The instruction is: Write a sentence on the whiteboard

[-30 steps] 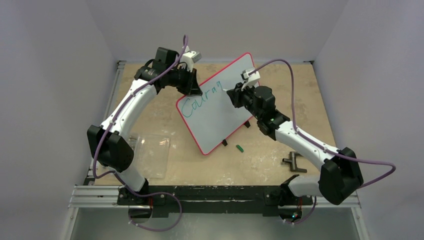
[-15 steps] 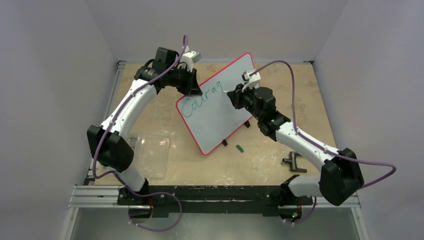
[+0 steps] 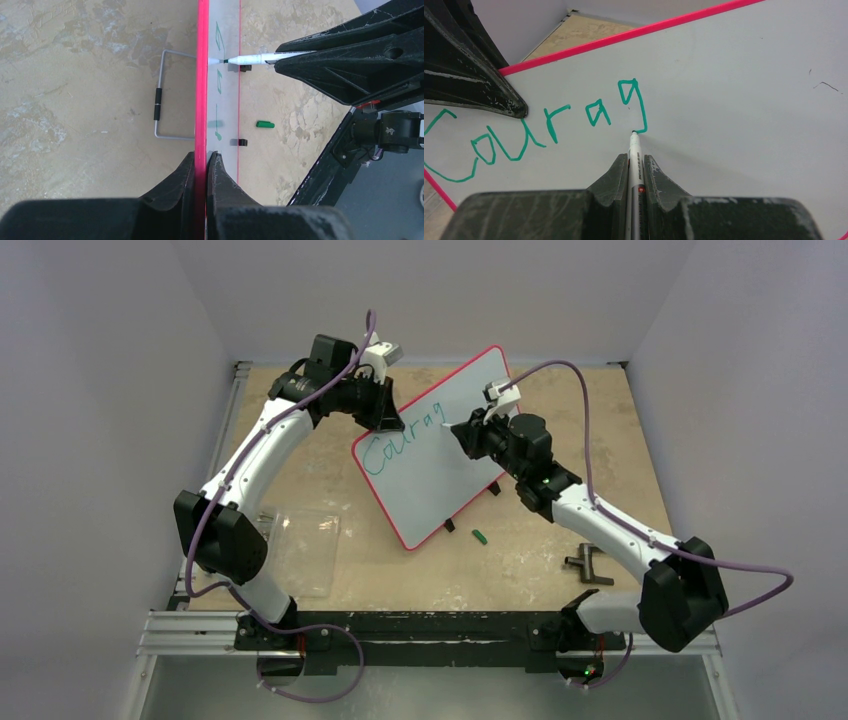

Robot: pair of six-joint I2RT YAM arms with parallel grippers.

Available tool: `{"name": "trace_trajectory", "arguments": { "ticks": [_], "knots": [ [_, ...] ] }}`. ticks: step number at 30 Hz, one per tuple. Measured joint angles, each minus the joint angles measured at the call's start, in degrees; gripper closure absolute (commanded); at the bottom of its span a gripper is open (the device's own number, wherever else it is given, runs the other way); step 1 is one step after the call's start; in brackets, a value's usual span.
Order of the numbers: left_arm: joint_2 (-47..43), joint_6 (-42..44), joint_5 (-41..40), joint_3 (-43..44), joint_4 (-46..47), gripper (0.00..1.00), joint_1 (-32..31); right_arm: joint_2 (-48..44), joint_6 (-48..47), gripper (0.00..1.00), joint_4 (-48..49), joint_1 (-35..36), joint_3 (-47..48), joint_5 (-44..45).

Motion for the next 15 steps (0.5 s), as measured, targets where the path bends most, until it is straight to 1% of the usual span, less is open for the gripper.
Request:
{"name": "trace_trajectory", "arguments": {
  "ticks": [4,9,15],
  "knots": [
    [-0.11,0.07,0.66,0.00,0.02,1.00,-0.09,-1.25,0.35,1.00,-1.07,0.04,0.07,-1.09],
    [-0.22,0.11,0.79,0.00,0.04,1.00,-0.28,-5.35,1.22,1.00,-2.23,0.13,0.07,-1.86],
    [-0.22,0.11,0.83,0.00,0.04,1.00,-0.28,-8.79,1.42,1.00,-1.09,0.11,0.07,0.37]
  ]
}}
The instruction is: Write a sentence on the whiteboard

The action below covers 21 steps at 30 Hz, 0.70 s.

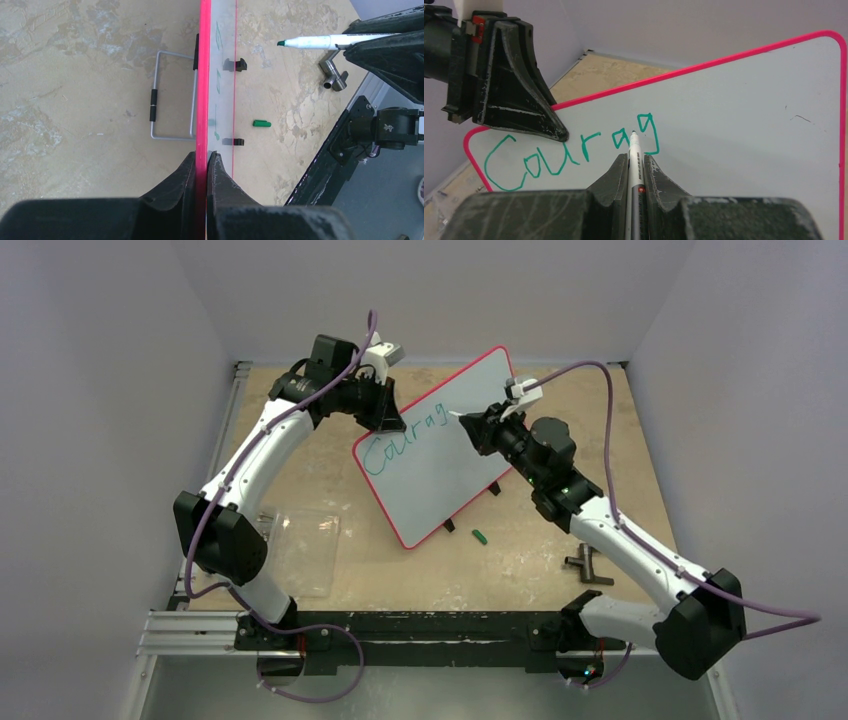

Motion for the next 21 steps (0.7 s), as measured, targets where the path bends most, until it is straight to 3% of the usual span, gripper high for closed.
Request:
{"name": "trace_trajectory", "arguments": {
  "ticks": [21],
  "knots": [
    [-0.09,0.00,-0.02,-0.04,0.02,1.00,-0.02,6.03,-1.11,1.00,1.20,-0.07,2.25,3.74]
  ]
}}
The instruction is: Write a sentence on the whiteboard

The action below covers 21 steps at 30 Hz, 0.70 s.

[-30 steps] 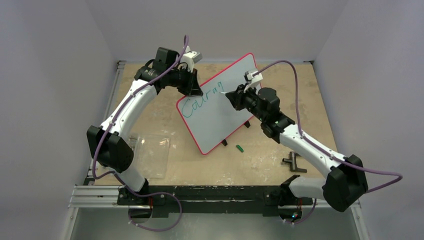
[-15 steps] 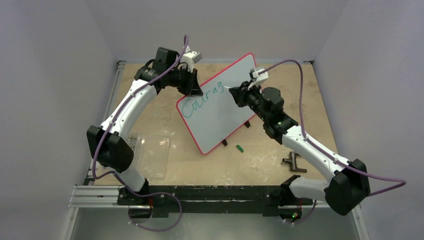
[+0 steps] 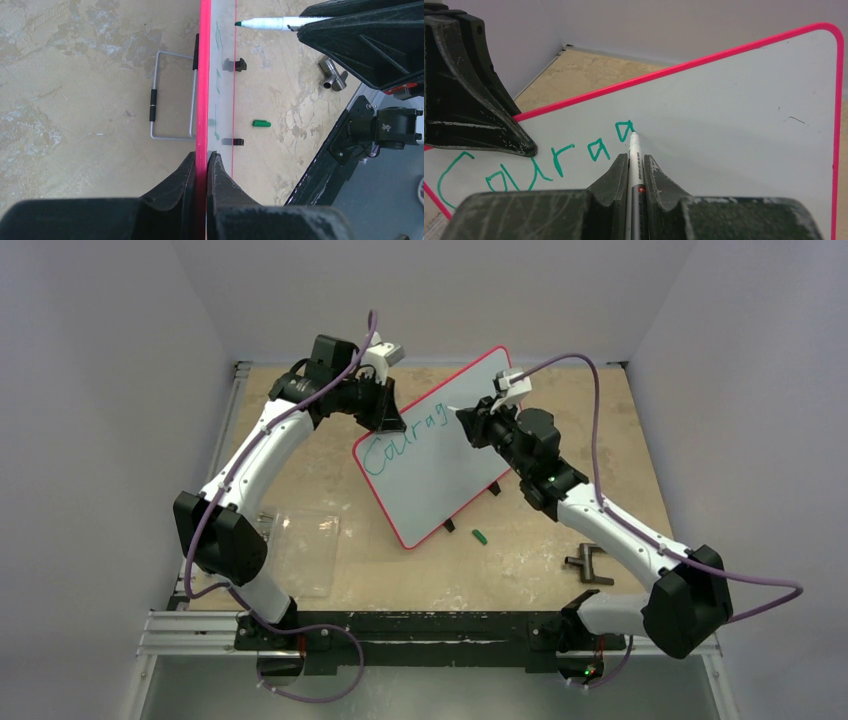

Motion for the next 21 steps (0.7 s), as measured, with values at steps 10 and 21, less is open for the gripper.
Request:
{"name": "trace_trajectory", "arguments": {
  "ticks": [10,21],
  "knots": [
    [-0.33,-0.04,-0.28,-0.31,0.04,1.00,-0.09,3.78,-0.94,1.00,1.14,-0.04,1.77,1.03],
    [-0.44,-0.02,-0.26,-0.37,0.07,1.00,-0.09,3.87,-2.45,1.00,1.33,-0.20,1.81,3.15]
  ]
}}
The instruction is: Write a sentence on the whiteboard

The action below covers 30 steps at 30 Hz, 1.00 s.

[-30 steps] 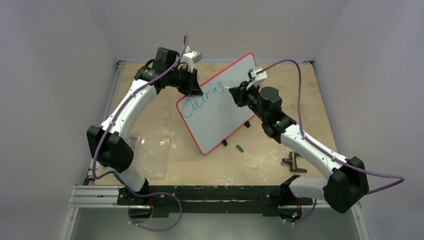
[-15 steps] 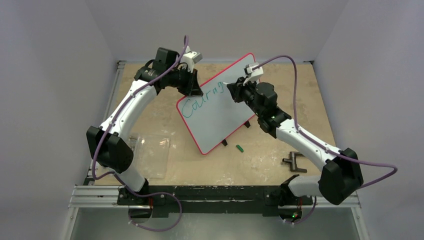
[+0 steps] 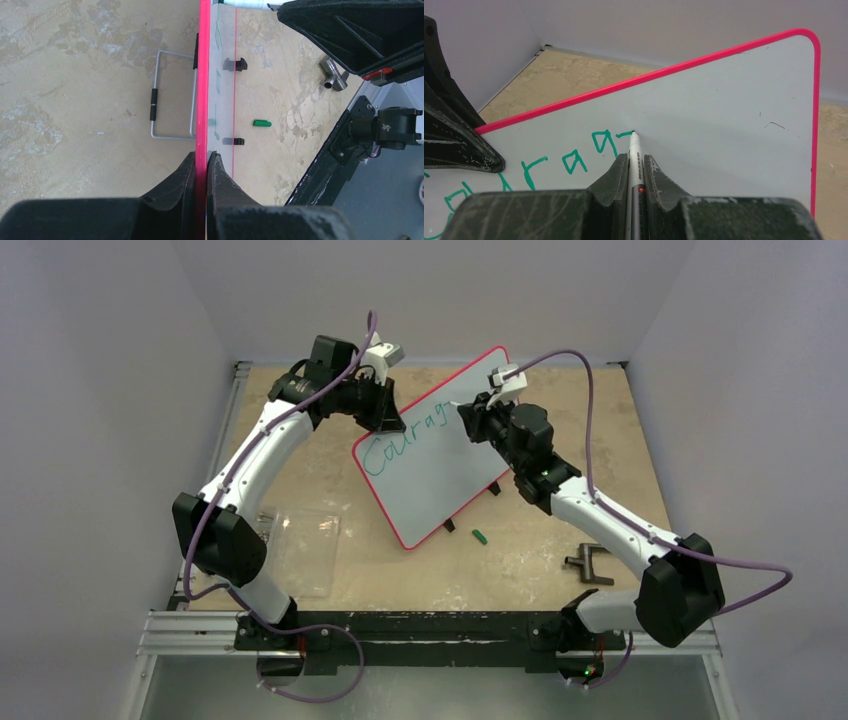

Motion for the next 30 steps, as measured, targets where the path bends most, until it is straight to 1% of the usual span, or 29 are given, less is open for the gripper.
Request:
{"name": "trace_trajectory", "arguments": {
  "ticks": [14,30],
  "knots": [
    [0.00,-0.07,-0.09,0.02,-0.04,1.00,0.00,1.84,-0.81,1.00,-0.15,-0.28,3.08,-0.15],
    [0.00,-1.05,-0.52,0.00,-0.24,1.00,0.11,2.49,-0.98,1.00,0.07,-0.61,3.21,-4.09]
  ]
}}
